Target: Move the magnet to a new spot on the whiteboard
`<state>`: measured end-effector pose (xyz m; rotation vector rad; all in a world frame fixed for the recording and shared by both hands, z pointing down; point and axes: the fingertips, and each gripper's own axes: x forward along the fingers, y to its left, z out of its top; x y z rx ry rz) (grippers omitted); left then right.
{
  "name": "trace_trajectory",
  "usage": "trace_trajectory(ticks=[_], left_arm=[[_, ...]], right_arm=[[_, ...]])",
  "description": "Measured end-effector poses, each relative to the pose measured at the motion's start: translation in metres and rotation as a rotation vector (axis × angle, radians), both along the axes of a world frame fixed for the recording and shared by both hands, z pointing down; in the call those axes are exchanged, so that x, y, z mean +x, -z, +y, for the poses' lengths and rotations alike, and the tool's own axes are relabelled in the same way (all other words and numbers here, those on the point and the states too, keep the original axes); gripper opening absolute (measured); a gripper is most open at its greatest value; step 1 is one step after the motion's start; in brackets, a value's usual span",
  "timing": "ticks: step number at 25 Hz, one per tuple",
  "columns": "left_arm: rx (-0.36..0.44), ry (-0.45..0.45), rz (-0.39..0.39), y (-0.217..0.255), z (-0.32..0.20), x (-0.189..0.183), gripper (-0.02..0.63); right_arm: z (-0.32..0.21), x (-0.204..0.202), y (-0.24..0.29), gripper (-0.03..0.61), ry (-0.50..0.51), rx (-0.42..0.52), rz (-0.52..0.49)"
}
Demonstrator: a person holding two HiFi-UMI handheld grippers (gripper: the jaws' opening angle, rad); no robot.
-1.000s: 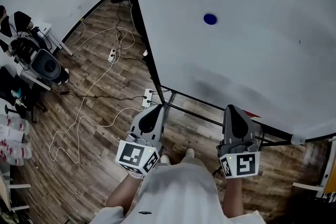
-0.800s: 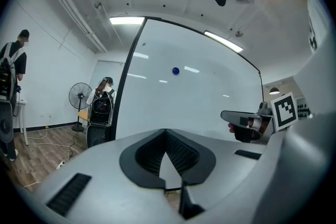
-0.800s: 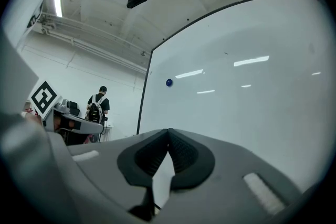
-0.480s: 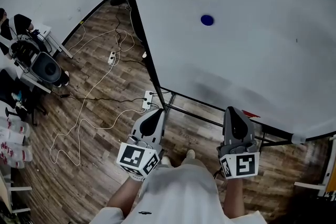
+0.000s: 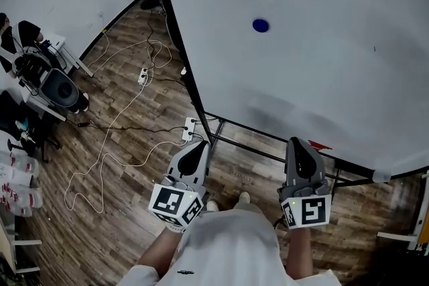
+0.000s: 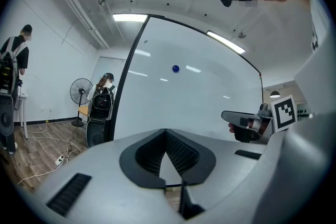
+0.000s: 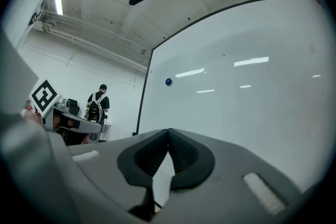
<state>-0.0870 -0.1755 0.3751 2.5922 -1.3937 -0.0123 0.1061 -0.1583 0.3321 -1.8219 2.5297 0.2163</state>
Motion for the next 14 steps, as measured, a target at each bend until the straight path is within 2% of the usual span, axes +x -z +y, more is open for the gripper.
trace_trajectory(ticks=[14], left_arm=[[-0.004,0.001,0.0,-0.0043,0.0027,0.0003,0.006]], right_arm=[[0.0025,-0.0029,-0.0014,0.009,0.004,0.006,-0.011]])
